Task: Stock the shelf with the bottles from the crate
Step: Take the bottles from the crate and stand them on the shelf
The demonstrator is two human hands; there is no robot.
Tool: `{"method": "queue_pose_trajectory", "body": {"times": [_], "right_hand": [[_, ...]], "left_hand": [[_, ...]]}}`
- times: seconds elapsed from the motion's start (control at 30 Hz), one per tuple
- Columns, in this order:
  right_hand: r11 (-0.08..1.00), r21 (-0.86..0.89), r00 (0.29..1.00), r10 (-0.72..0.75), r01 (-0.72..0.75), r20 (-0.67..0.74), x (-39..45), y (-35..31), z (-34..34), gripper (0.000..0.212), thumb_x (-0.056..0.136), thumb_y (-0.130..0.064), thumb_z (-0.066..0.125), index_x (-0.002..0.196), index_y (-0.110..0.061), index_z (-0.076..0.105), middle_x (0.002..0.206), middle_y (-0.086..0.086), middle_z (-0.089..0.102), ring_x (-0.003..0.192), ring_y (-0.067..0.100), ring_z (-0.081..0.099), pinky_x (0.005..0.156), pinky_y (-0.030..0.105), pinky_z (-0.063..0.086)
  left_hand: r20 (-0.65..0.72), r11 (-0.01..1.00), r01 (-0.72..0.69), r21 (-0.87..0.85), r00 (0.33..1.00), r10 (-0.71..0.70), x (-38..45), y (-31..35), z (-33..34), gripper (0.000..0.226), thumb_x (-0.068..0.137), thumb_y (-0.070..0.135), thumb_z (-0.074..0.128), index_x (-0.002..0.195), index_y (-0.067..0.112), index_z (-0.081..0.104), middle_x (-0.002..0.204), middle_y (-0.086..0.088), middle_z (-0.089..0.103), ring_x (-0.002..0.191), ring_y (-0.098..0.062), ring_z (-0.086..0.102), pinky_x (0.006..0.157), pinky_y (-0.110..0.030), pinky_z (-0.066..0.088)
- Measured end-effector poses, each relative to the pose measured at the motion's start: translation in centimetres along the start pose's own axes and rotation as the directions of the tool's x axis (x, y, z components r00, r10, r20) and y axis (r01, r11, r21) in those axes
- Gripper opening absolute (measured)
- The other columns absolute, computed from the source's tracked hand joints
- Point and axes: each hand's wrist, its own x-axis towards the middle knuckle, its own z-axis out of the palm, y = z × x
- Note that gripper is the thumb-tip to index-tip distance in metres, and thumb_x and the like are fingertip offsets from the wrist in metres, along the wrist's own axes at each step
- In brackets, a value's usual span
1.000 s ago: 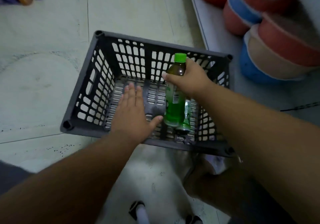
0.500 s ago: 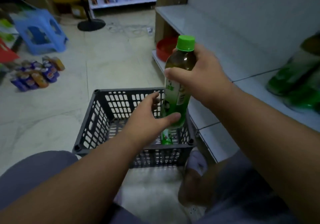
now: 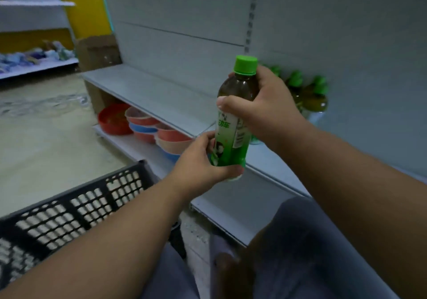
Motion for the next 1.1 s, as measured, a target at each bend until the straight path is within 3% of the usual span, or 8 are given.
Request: {"method": "queue_pose_trajectory", "body": {"times": [0.13,0.33,0.47,0.53,0.6,0.73,0.97,1.1], "right_hand": [[0.993,-0.081,0.990,0.070,-0.080,-0.122,1.1,3.1,-3.4,0.048,0.070,-0.029,0.083,0.112,-0.021,0.062,0.102,-0.004,0.072,0.094,0.011,0.069,0.087,0.040,0.058],[0.962,-0.190,0.947,0.133,-0.194,-0.292,4.3,10.3,-5.5,0.045,0.072,-0.034,0.083,0.106,-0.038,0.054,0.094,-0.021,0.067,0.087,-0.010,0.062,0.074,0.016,0.049],[0.944,-0.235,0.930,0.146,-0.233,-0.338,6.4,14.3,-5.5,0.054,0.070,-0.040,0.082,0.113,-0.035,0.049,0.103,-0.017,0.065,0.094,0.002,0.062,0.077,0.025,0.050],[0.939,-0.244,0.926,0.150,-0.244,-0.347,6.6,15.8,-5.4,0.054,0.070,-0.039,0.082,0.111,-0.035,0.047,0.099,-0.019,0.063,0.090,-0.005,0.060,0.071,0.018,0.047],[0.925,-0.263,0.919,0.171,-0.274,-0.354,6.4,17.0,-5.3,0.057,0.071,-0.040,0.083,0.114,-0.034,0.046,0.101,-0.020,0.061,0.090,-0.004,0.058,0.071,0.017,0.046],[0.872,-0.287,0.883,0.279,-0.397,-0.377,5.6,18.2,-5.5,0.076,0.066,-0.047,0.085,0.126,-0.027,0.044,0.112,-0.011,0.061,0.101,0.014,0.060,0.082,0.035,0.053],[0.745,-0.413,0.844,0.389,-0.525,-0.371,5.1,18.2,-4.4,0.084,0.067,-0.040,0.088,0.129,-0.019,0.035,0.130,0.006,0.057,0.115,0.030,0.059,0.092,0.046,0.052],[0.672,-0.517,0.848,0.422,-0.531,-0.322,6.1,18.1,-5.2,0.082,0.068,-0.039,0.088,0.127,-0.018,0.034,0.122,0.007,0.061,0.110,0.031,0.062,0.086,0.043,0.053]], "left_hand": [[0.095,0.992,-0.077,0.098,0.993,0.068,4.5,0.6,3.6,0.094,0.059,0.051,0.091,0.140,0.035,0.044,0.131,0.015,0.057,0.119,-0.004,0.053,0.093,-0.026,0.044],[0.076,0.971,-0.120,0.207,0.991,0.106,11.2,-2.0,9.0,0.096,0.056,0.064,0.084,0.138,0.035,0.044,0.132,0.017,0.054,0.120,-0.006,0.051,0.092,-0.027,0.039],[0.004,0.906,-0.106,0.411,0.993,0.114,14.1,-5.2,12.1,0.112,0.056,0.075,0.078,0.145,0.019,0.039,0.142,-0.002,0.050,0.129,-0.023,0.046,0.107,-0.035,0.037],[-0.028,0.839,-0.020,0.544,0.999,0.042,14.6,-6.4,13.7,0.136,0.053,0.087,0.067,0.155,0.010,0.021,0.158,-0.012,0.032,0.144,-0.031,0.028,0.122,-0.043,0.017],[-0.018,0.755,0.037,0.655,0.999,-0.034,14.9,-7.2,15.0,0.152,0.048,0.101,0.044,0.157,0.005,-0.002,0.167,-0.016,0.006,0.152,-0.031,0.005,0.119,-0.041,-0.008],[0.003,0.604,0.024,0.797,0.999,-0.045,15.1,-7.9,16.5,0.150,0.047,0.103,0.003,0.153,-0.001,-0.015,0.166,-0.021,-0.004,0.152,-0.034,-0.006,0.117,-0.047,-0.013],[0.041,0.521,0.010,0.854,0.996,-0.085,15.1,-7.3,16.5,0.142,0.049,0.094,-0.009,0.153,-0.003,-0.015,0.165,-0.023,-0.007,0.152,-0.036,-0.010,0.120,-0.050,-0.010],[0.038,0.516,0.014,0.857,0.995,-0.090,15.2,-7.3,16.5,0.141,0.052,0.095,-0.006,0.153,-0.003,-0.013,0.165,-0.024,-0.005,0.151,-0.036,-0.009,0.118,-0.050,-0.011]]}}
